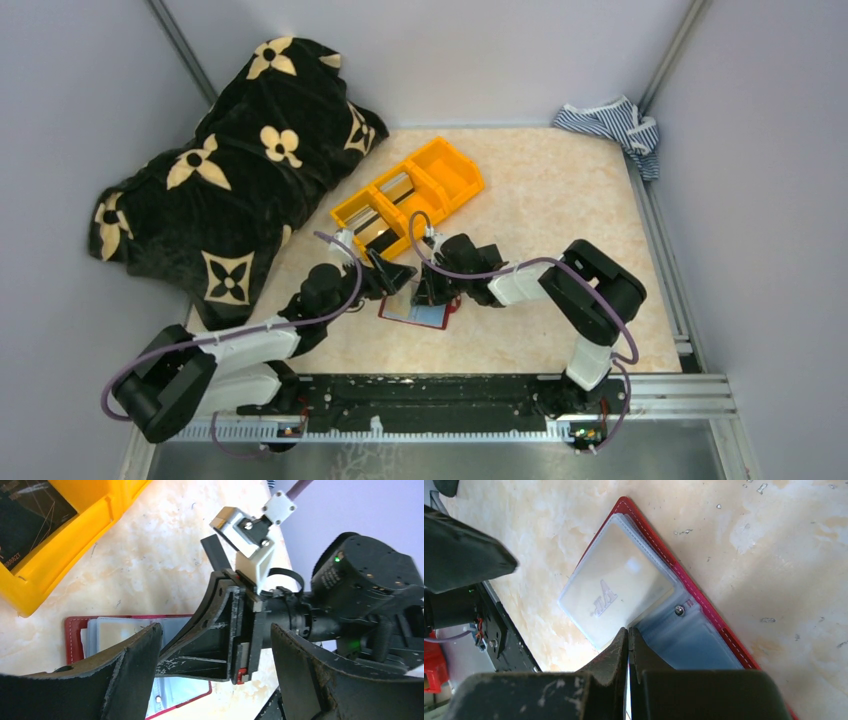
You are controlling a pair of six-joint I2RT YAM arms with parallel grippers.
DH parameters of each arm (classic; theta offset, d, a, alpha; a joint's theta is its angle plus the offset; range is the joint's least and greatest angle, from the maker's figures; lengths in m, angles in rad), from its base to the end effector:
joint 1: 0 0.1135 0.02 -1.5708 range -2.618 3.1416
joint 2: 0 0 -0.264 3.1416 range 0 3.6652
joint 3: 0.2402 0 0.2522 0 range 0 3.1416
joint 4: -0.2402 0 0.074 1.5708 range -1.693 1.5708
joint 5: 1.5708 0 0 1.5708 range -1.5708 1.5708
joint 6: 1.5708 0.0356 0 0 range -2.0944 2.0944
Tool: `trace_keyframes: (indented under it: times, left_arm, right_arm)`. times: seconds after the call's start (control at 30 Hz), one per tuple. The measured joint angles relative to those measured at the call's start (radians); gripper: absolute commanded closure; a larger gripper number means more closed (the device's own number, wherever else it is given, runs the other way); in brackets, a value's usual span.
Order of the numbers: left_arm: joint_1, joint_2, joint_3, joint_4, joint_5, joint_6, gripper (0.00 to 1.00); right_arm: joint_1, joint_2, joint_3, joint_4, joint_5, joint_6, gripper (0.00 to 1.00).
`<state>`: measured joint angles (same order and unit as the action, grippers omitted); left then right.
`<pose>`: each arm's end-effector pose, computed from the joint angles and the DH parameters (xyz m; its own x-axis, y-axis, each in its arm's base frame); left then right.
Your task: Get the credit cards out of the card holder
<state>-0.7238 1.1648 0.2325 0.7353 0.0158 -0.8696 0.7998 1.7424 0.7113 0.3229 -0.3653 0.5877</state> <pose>0.1625 -0.1444 0.1736 -0.6094 -0.4810 -0.6303 0.3226 0.5757 -0.7513 0.2166 0.2412 0.1245 -0.8535 -0.1353 -0.5033 -0.4635 0.6384 0.6145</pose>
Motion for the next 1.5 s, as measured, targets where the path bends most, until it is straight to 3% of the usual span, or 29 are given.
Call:
trace_keyframes:
  times: [0.73,1.5]
  left_arm:
    - [0.0,-0.206,-0.113,-0.246,-0.015,-0.005,0.14]
    - [0.0,-0.146,-0.127,-0.234,0.011,-0.021,0.14]
  right_arm:
    - [-0.005,0.007,0.0,0.009,-0.019,0.0,1.0]
    - [-0.006,0.013,0.003,0.011,-0.032,0.0,1.0]
